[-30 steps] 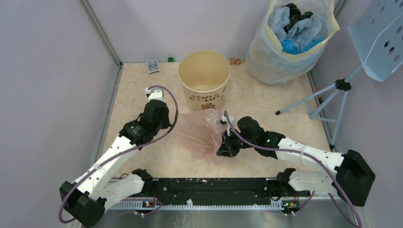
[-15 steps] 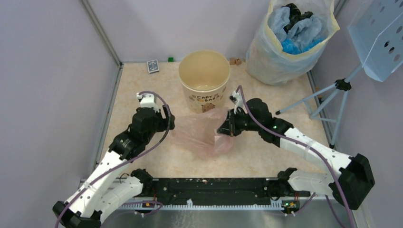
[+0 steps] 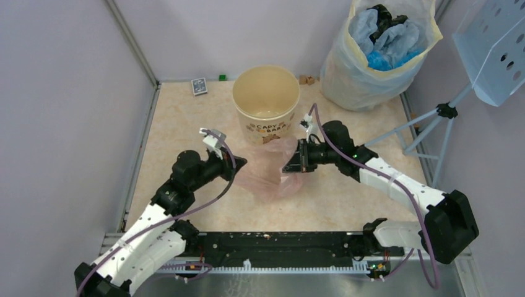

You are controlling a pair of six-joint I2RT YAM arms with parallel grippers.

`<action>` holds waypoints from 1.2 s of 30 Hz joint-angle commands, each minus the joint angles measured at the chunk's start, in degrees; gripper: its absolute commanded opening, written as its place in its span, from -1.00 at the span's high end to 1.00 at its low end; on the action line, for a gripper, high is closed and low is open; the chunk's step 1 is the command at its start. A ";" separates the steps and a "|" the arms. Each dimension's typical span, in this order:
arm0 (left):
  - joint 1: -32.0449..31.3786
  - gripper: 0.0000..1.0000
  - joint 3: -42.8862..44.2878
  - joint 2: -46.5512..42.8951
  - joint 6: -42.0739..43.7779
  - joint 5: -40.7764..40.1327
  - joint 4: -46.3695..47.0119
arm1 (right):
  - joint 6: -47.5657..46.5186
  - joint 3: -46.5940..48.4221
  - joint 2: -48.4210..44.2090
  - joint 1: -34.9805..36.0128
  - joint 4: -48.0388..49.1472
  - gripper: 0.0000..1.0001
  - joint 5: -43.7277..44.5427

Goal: Put the trash bags into the trash bin

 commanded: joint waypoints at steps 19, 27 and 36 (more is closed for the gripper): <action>-20.17 1.00 -6.13 35.34 16.60 -6.27 41.03 | -7.83 6.39 -0.72 -1.21 -10.38 1.00 -7.06; -20.18 1.00 -2.36 48.12 11.71 -10.25 34.73 | -10.24 8.14 -2.04 -1.31 -14.13 1.00 -6.42; -20.96 1.00 -3.47 49.83 12.41 -14.85 31.26 | -18.48 23.34 -2.55 -2.00 -31.33 1.00 2.01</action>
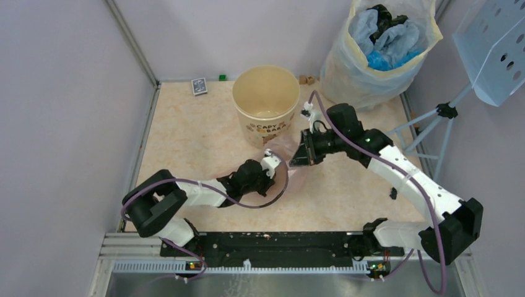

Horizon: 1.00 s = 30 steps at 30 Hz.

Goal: Put the trash bags into the trash bin

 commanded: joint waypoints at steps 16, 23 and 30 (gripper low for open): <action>-3.25 1.00 15.50 11.38 -6.77 -13.34 -28.31 | -13.93 26.24 0.77 -1.13 -24.15 1.00 3.16; -2.92 1.00 25.26 16.69 -11.27 -10.75 -42.91 | -13.55 30.45 -2.33 -1.17 -23.76 1.00 4.87; -2.26 1.00 28.16 16.03 -13.44 -4.11 -47.40 | -11.32 35.37 -3.90 -1.14 -24.22 1.00 0.56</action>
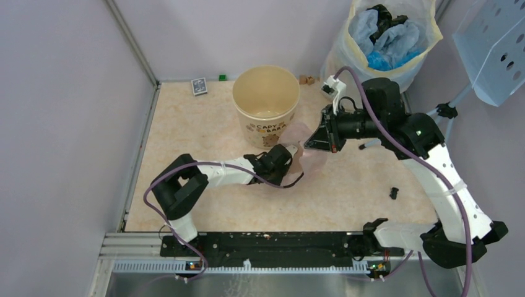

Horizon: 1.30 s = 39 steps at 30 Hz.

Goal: Put the trash bags into the trash bin

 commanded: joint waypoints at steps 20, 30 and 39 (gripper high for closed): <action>-0.12 1.00 -6.95 -24.35 3.26 9.58 6.82 | 8.43 -15.72 -6.72 -0.49 16.74 1.00 3.65; -0.12 1.00 -16.49 -20.14 1.39 5.73 39.37 | 18.12 -22.61 -10.15 -0.54 27.83 1.00 -0.33; -1.47 1.00 -25.15 -15.85 15.74 6.64 66.51 | 23.67 -24.51 -10.05 -2.82 32.88 1.00 -6.31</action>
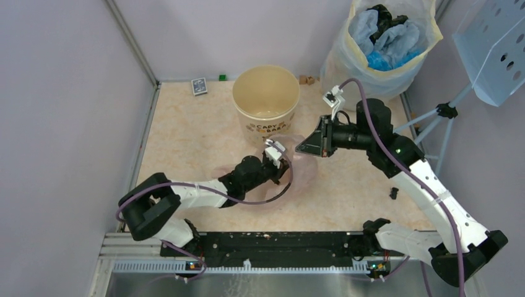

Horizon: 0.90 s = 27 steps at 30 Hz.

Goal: Put the trash bags into the trash bin

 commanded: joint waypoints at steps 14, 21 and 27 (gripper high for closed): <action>-1.09 1.00 13.40 15.77 9.41 4.87 -8.31 | 2.38 4.57 1.29 -1.84 3.48 1.00 -13.96; -0.91 1.00 25.99 24.63 5.15 2.93 -26.83 | 0.15 11.13 1.30 -1.84 -0.14 1.00 -11.46; -0.61 1.00 31.29 28.75 2.88 3.03 -36.54 | -3.87 24.22 4.43 -1.84 -8.60 1.00 -9.61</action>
